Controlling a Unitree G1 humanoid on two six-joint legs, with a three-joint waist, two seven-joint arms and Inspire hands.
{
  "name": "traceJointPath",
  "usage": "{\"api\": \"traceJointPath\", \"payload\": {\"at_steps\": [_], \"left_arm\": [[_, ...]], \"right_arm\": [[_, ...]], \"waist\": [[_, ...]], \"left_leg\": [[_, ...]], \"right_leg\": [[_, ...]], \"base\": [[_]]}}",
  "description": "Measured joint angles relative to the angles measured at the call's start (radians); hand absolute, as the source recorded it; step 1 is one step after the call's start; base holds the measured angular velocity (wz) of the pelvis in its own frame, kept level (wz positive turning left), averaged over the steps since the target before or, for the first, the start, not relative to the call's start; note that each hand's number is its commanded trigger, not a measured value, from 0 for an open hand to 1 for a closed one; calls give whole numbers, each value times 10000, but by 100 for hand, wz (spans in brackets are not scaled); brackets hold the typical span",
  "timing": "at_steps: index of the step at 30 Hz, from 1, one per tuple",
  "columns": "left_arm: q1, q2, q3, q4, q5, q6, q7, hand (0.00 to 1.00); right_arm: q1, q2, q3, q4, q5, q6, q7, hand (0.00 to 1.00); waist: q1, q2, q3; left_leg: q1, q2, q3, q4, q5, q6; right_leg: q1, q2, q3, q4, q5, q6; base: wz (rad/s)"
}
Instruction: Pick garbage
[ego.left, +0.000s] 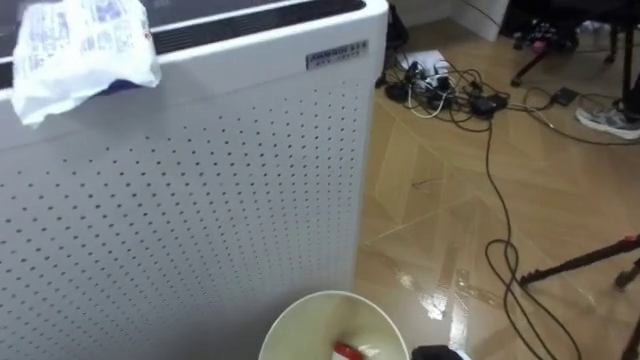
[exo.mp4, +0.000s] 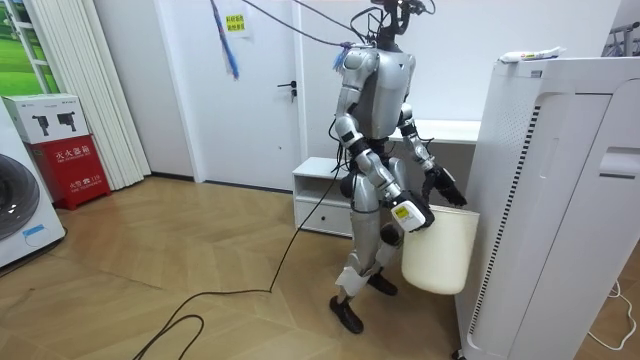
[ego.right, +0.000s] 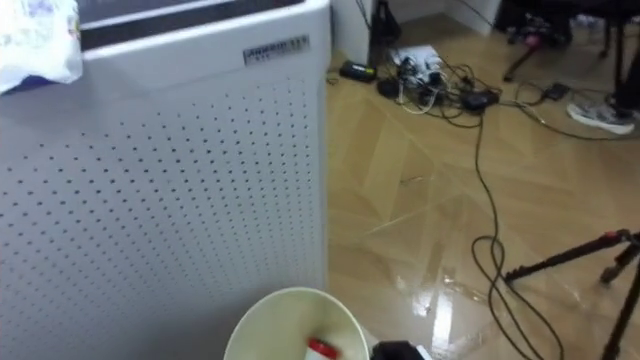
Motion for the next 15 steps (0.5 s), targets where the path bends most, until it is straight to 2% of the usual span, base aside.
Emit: {"api": "traceJointPath", "payload": {"at_steps": [1, 5, 9, 10, 15], "left_arm": [[-6, -2, 154, -14, -29, -12, 174, 0], [273, -14, 631, -557, -41, -45, 988, 0], [456, 8, 706, -757, -24, -96, 1423, 0], [511, 6, 760, -796, -2, -95, 1545, 0], [718, 9, 879, -1303, -7, -93, 2027, 0]], "right_arm": [[-1, 0, 47, 68, 0, 0, -10, 100], [20, -67, 61, 74, -130, 0, -6, 100], [102, -38, 26, -17, -159, 2, -9, 100], [122, -35, 28, -83, -166, 2, -7, 100], [104, -25, 29, -361, -159, -29, -8, 100]], "waist": [[15, -2, -3], [312, -236, -44], [345, -354, -103], [453, -392, -116], [698, -413, -116]], "left_leg": [[107, 11, -188, -221, 88, -129], [447, 203, -282, -840, 291, -375], [699, 301, -444, -1021, 329, -435], [794, 352, -454, -1109, 344, -462], [787, 489, -583, -1114, 385, -534]], "right_leg": [[220, 93, -213, -291, 40, -68], [555, 400, -279, -846, 157, -275], [1019, 526, -530, -1309, 221, -338], [1167, 578, -601, -1479, 283, -367], [1385, 695, -879, -1730, 376, -450]], "base": [[34], [1], [9], [10], [11]]}}
